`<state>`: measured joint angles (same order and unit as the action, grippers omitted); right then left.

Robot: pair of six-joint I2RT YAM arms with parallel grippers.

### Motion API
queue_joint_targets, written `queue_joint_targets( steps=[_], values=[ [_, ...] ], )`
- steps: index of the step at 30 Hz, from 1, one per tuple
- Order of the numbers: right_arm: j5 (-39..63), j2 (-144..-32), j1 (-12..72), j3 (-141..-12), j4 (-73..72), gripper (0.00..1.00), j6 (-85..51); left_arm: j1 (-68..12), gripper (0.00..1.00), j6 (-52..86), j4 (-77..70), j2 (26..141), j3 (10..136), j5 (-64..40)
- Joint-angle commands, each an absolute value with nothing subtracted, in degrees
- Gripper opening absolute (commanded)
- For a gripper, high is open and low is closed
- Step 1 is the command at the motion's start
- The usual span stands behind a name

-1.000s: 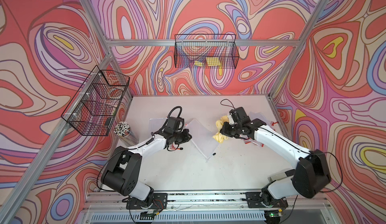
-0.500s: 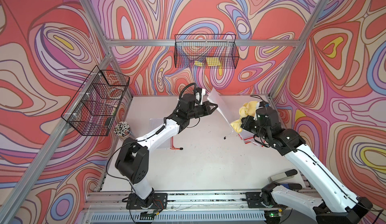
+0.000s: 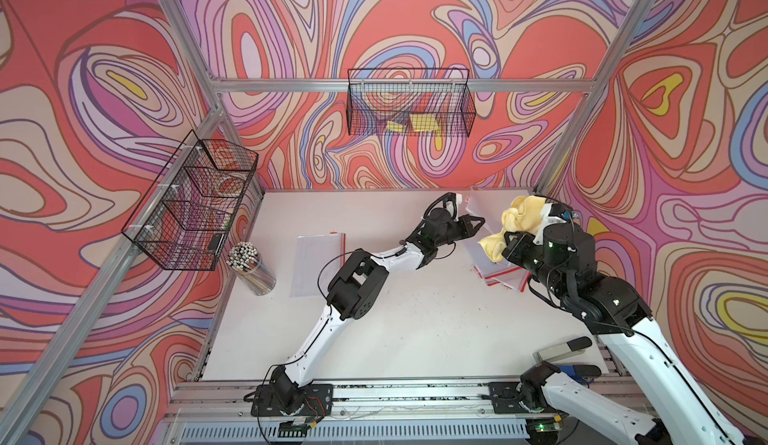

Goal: Wipe the document bag
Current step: Place the document bag.

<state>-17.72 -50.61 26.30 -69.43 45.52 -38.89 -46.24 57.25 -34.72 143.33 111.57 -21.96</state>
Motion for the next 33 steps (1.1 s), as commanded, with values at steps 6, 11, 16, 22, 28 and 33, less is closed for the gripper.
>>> queue_joint_targets(
  steps=[6,11,16,22,28,33],
  values=[
    [-20.85,-48.78,26.16,-68.17,47.91,0.0,-37.35,-47.94,0.0,60.0,-35.0,148.68,116.69,-20.32],
    [-19.65,-48.95,26.12,-67.3,47.9,0.0,-37.56,-48.27,0.27,57.79,-31.18,148.45,113.92,-18.6],
    [-18.49,-49.95,26.11,-67.49,47.64,0.0,-37.62,-48.2,0.74,54.61,-27.74,146.55,111.75,-19.88],
    [-14.85,-52.88,26.19,-66.5,45.52,0.0,-38.35,-46.99,0.99,43.0,-23.41,131.64,97.67,-14.86],
    [-10.74,-56.8,26.13,-65.5,41.29,0.0,-38.76,-44.91,0.99,30.94,-2.73,116.22,85.86,-3.47],
    [-7.75,-60.83,26.12,-65.11,37.58,0.0,-39.06,-43.1,0.96,27.11,11.23,105.89,77.46,9.89]
  ],
)
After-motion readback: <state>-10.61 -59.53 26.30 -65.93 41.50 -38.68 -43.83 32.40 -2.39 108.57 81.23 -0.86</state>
